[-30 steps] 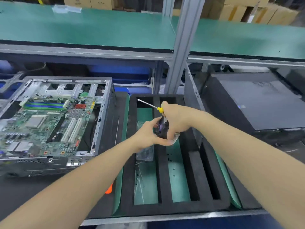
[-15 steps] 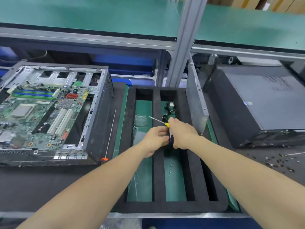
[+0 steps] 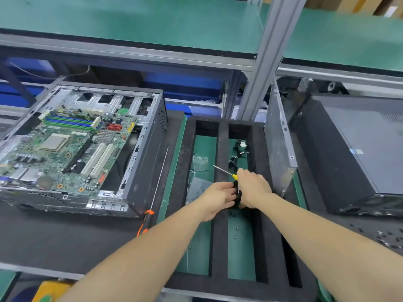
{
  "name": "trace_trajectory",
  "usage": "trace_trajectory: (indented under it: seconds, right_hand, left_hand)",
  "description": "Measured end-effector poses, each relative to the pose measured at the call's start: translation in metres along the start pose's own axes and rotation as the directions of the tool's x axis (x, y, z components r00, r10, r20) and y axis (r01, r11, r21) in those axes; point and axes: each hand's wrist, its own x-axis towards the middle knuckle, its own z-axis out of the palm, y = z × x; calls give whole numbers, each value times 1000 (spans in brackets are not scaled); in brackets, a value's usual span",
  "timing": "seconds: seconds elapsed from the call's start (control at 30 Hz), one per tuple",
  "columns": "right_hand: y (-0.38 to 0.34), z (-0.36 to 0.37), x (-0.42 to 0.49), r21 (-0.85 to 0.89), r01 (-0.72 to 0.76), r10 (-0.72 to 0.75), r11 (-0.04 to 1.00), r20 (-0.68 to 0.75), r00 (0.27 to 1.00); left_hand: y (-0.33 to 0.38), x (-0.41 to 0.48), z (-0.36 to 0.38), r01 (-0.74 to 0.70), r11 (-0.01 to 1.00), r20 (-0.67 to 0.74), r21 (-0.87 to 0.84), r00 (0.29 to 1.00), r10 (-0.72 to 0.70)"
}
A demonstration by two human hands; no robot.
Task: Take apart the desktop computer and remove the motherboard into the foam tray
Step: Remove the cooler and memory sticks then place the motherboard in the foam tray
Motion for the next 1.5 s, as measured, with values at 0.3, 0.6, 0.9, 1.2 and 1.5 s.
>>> trace_trajectory:
  seconds: [0.3, 0.6, 0.9, 1.2, 1.5]
  right_hand:
    - [-26, -49, 14, 358, -201, 179, 912, 94, 979]
    - [-142, -183, 28, 736, 197, -44, 648, -222, 974]
    - [-283, -224, 15, 755, 324, -249, 570, -218, 944]
    - [-371, -219, -5, 761, 364, -376, 537, -170, 911]
    - [-412, -188, -17, 816, 356, -286, 455, -244, 927]
  left_hand:
    - [70, -45, -26, -103, 956, -235, 276, 957, 171]
    - [154, -140, -119, -347, 862, -373, 369, 794, 480]
    - [164, -231, -279, -378, 831, -513, 408, 658, 551]
    - [154, -254, -412, -316, 823, -556, 472, 618, 556]
    - [150, -255, -393, -497, 826, -355, 265, 747, 563]
